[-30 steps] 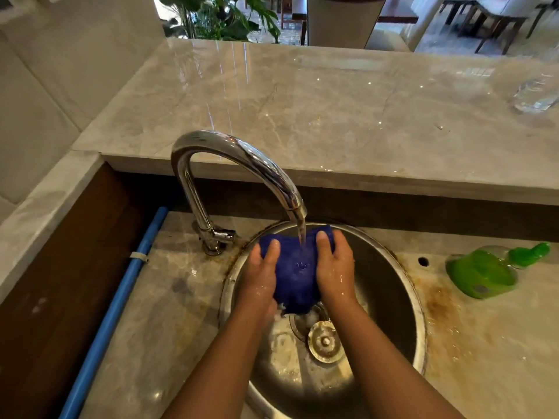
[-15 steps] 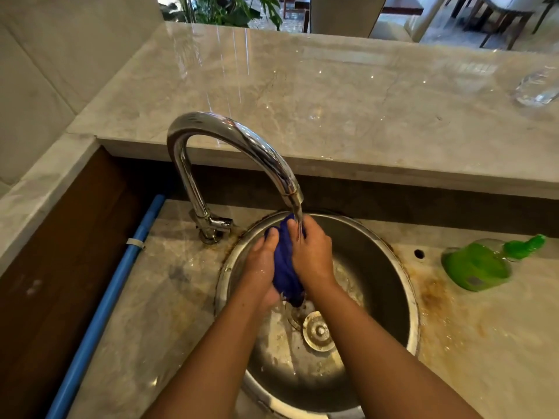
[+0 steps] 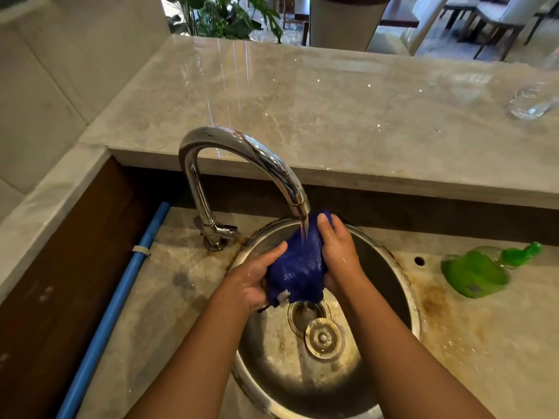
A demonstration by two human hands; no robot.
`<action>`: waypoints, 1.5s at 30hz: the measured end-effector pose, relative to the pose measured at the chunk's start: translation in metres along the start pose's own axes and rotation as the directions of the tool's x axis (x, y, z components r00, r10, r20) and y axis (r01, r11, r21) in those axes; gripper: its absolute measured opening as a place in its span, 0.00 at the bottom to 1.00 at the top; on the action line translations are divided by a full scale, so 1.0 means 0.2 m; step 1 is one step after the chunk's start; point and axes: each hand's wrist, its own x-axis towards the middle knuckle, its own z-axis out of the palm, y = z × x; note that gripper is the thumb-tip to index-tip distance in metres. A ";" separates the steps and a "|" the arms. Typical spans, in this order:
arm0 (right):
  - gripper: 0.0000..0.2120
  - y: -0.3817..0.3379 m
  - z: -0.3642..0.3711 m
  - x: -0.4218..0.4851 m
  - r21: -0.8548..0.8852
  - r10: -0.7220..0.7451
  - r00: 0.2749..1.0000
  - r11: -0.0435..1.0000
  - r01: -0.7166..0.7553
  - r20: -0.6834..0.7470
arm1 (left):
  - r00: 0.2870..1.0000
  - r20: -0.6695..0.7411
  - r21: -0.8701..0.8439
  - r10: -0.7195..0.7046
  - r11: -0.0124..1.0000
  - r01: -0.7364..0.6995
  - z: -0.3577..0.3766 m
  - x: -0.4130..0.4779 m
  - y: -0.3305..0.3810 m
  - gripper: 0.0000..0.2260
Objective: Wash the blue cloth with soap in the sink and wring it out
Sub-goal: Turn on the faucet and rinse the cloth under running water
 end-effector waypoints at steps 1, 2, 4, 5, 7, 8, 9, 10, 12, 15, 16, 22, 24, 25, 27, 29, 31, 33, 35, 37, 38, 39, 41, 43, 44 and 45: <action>0.07 -0.01 0.00 0.00 0.028 0.008 1.000 1.000 -0.008 0.014 | 0.999 0.026 -0.024 -0.019 1.000 0.020 0.01 0.00 -0.01 0.15; 0.07 -0.01 0.00 -0.01 0.035 0.008 1.000 0.999 -0.009 0.026 | 0.998 0.052 -0.047 -0.031 0.998 0.034 0.01 0.00 -0.01 0.16; 0.08 -0.02 0.00 -0.01 -0.018 -0.024 0.999 1.000 0.024 0.021 | 0.996 0.085 -0.078 -0.036 0.996 0.043 0.02 0.01 -0.01 0.18; 0.09 -0.02 0.00 -0.01 -0.054 -0.033 0.999 0.998 0.032 -0.002 | 0.996 0.086 -0.086 -0.014 0.996 0.021 0.02 0.01 0.00 0.18; 0.09 -0.01 -0.02 0.00 -0.145 -0.051 0.996 0.989 0.040 -0.070 | 0.993 0.060 -0.082 0.106 0.992 -0.101 0.02 0.03 0.02 0.18; 0.10 0.00 -0.03 0.00 -0.201 -0.084 0.992 0.977 0.064 -0.095 | 0.981 0.045 -0.044 0.187 0.982 -0.185 0.01 0.05 0.03 0.17; 0.10 0.02 -0.05 0.01 -0.261 -0.126 0.986 0.961 0.093 -0.111 | 0.964 0.032 0.024 0.263 0.964 -0.264 0.02 0.05 0.04 0.16; 0.11 0.03 -0.05 0.00 -0.314 -0.164 0.980 0.942 0.121 -0.114 | 0.942 0.017 0.105 0.337 0.936 -0.336 0.02 0.05 0.05 0.14; 0.10 0.05 -0.05 -0.02 -0.359 -0.225 0.967 0.918 0.170 -0.117 | 0.894 -0.039 0.226 0.446 0.876 -0.427 0.05 0.05 0.04 0.11; 0.08 0.05 0.02 -0.11 -0.322 -0.344 0.928 0.903 0.285 -0.144 | 0.797 -0.174 0.378 0.579 0.786 -0.488 0.09 0.07 0.00 0.10; 0.09 0.05 0.05 -0.14 -0.315 -0.381 0.915 0.892 0.325 -0.136 | 0.753 -0.208 0.426 0.624 0.751 -0.505 0.10 0.08 -0.01 0.11; 0.09 0.13 0.17 -0.18 -0.349 -0.454 0.890 0.841 0.413 -0.040 | 0.750 -0.234 0.343 0.619 0.774 -0.533 0.20 0.05 -0.09 0.13; 0.10 0.15 0.15 -0.11 -0.406 -0.402 0.910 0.852 0.329 -0.106 | 0.795 -0.176 0.322 0.581 0.797 -0.511 0.20 0.01 -0.12 0.12; 0.11 0.16 0.13 -0.07 -0.411 -0.350 0.925 0.873 0.264 -0.148 | 0.824 -0.132 0.298 0.551 0.815 -0.497 0.19 -0.01 -0.13 0.10; 0.11 0.16 0.07 -0.02 -0.346 -0.260 0.947 0.920 0.184 -0.189 | 0.877 -0.048 0.230 0.478 0.860 -0.456 0.19 -0.06 -0.13 0.06; 0.12 0.15 0.03 -0.01 -0.275 -0.236 0.957 0.944 0.185 -0.166 | 0.869 0.000 0.268 0.495 0.837 -0.477 0.18 -0.06 -0.11 0.05; 0.11 0.13 0.00 -0.04 -0.233 -0.240 0.961 0.951 0.203 -0.140 | 0.835 -0.078 0.384 0.545 0.789 -0.479 0.16 -0.02 -0.07 0.05; 0.10 0.09 -0.02 -0.10 -0.204 -0.264 0.959 0.949 0.240 -0.102 | 0.799 -0.173 0.495 0.576 0.752 -0.435 0.11 0.04 -0.03 0.04; 0.08 0.06 -0.01 -0.17 -0.200 -0.306 0.952 0.934 0.295 -0.025 | 0.771 -0.179 0.569 0.611 0.703 -0.425 0.09 0.07 -0.01 0.05; 0.08 0.07 0.04 -0.22 -0.265 -0.354 0.934 0.897 0.355 0.053 | 0.747 -0.220 0.550 0.628 0.712 -0.437 0.12 0.06 -0.03 0.08; 0.09 0.08 0.07 -0.22 -0.315 -0.375 0.924 0.870 0.379 0.075 | 0.746 -0.262 0.490 0.613 0.750 -0.444 0.15 0.07 -0.04 0.12; 0.09 0.09 0.10 -0.22 -0.369 -0.395 0.916 0.842 0.393 0.074 | 0.756 -0.296 0.423 0.584 0.790 -0.444 0.18 0.05 -0.05 0.16; 0.10 0.13 0.13 -0.17 -0.445 -0.402 0.916 0.820 0.361 0.002 | 0.811 -0.284 0.309 0.512 0.849 -0.427 0.21 0.03 -0.07 0.22; 0.12 0.15 0.13 -0.10 -0.445 -0.355 0.930 0.851 0.278 -0.099 | 0.863 -0.234 0.243 0.447 0.887 -0.394 0.20 -0.01 -0.09 0.17; 0.12 0.15 0.11 -0.07 -0.433 -0.318 0.937 0.872 0.228 -0.147 | 0.880 -0.193 0.227 0.434 0.892 -0.390 0.20 -0.03 -0.10 0.13; 0.12 0.16 0.10 -0.04 -0.419 -0.280 0.942 0.890 0.182 -0.186 | 0.882 -0.144 0.229 0.448 0.883 -0.411 0.19 -0.04 -0.10 0.09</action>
